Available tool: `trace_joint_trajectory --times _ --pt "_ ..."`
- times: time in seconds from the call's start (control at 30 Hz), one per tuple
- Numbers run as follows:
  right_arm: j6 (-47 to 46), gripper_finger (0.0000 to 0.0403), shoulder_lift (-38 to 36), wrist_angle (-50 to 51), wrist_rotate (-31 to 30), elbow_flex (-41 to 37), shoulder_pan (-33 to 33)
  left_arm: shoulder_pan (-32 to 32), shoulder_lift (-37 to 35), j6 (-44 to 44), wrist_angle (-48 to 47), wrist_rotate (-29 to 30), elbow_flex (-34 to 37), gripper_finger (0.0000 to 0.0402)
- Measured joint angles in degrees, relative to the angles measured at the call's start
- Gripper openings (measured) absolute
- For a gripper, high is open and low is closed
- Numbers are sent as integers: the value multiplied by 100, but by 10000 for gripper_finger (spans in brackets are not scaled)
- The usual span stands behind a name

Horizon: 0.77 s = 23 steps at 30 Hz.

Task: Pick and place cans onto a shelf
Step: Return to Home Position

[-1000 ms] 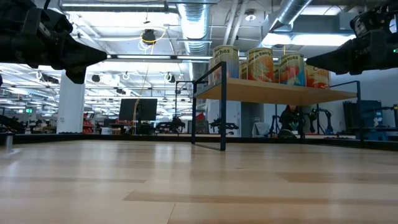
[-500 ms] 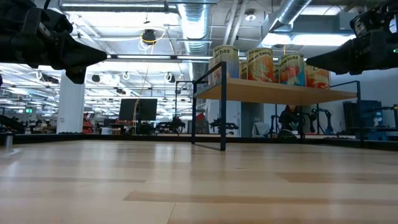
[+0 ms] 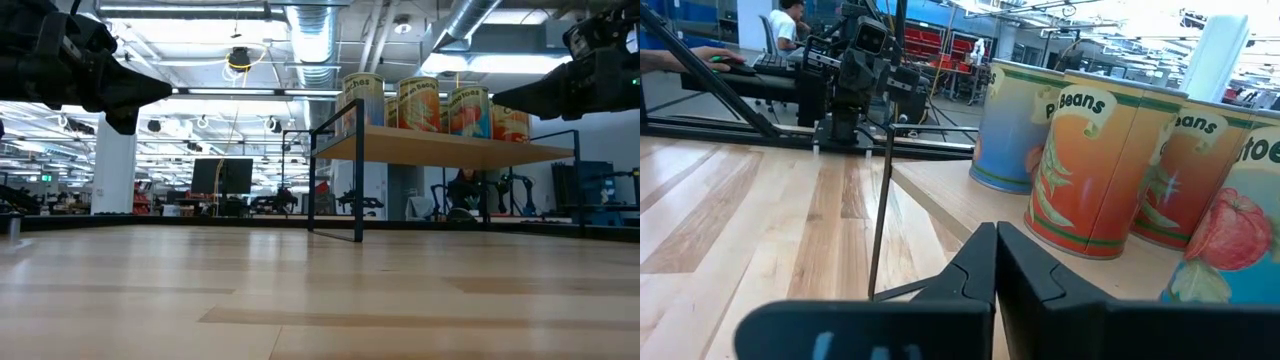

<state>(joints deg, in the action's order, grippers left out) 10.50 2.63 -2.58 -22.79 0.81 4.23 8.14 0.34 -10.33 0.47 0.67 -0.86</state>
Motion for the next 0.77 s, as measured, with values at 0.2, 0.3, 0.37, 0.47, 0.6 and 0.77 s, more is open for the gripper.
trace_joint_trajectory --times 0.2,0.3,0.37,0.47,0.6,0.77 --pt "0 31 0 1 0 0 0 0 0 0 0 0 -2 4" --pt "0 31 0 0 0 -2 0 0 0 0 0 0 -2 4" --pt "0 31 0 1 0 -2 0 0 0 0 0 0 -2 4" --pt "0 30 0 -1 0 -2 0 0 0 0 0 0 -2 4" --pt "0 28 0 -1 0 -2 0 0 0 0 0 0 -4 4" --pt "0 27 0 1 0 -2 0 0 0 0 0 0 -4 4"
